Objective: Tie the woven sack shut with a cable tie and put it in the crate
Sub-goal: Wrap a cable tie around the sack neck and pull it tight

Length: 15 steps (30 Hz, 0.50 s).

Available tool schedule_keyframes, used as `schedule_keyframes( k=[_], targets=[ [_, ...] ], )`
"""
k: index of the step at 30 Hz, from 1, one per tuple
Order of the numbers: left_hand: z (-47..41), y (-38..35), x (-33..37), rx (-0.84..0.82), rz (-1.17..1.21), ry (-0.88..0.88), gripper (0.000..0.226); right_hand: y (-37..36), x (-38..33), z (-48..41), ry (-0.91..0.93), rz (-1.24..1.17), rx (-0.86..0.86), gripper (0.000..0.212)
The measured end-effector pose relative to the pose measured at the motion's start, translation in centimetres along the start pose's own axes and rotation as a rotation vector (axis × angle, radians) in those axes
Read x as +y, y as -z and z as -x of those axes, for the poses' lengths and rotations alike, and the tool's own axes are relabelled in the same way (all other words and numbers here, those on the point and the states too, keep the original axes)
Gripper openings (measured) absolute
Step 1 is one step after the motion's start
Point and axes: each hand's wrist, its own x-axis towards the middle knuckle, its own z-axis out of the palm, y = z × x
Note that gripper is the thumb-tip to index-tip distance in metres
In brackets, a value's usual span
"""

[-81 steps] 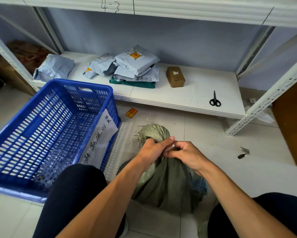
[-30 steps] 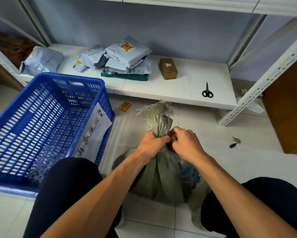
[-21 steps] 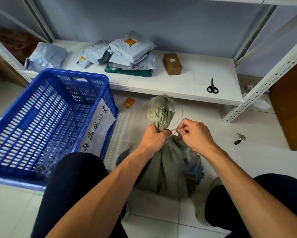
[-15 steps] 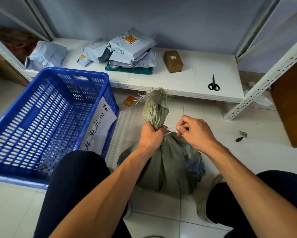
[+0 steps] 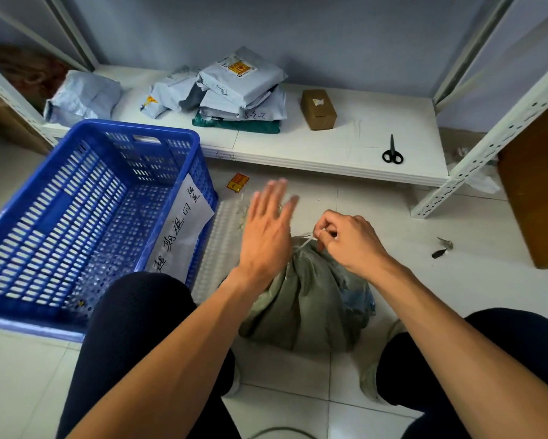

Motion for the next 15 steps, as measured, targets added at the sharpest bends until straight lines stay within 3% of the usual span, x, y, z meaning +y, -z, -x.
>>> schedule_keyframes(
  k=[3, 7, 11, 15],
  targets=[
    [0.0, 0.0, 0.1, -0.197, 0.019, -0.238, 0.05, 0.3, 0.3, 0.1, -0.021, 0.0, 0.017, 0.007],
    [0.6, 0.3, 1.2, -0.201, 0.118, -0.178, 0.031, 0.6, 0.8, 0.3, -0.021, -0.006, 0.025, 0.006],
    [0.6, 0.0, 1.5, -0.292, 0.112, -0.152, 0.044, 0.9, 1.1, 0.3, -0.028, -0.023, 0.023, 0.005],
    [0.9, -0.5, 2.0, -0.228, 0.162, -0.109, 0.034, 1.1, 1.6, 0.4, -0.027, -0.035, 0.024, 0.006]
  ],
)
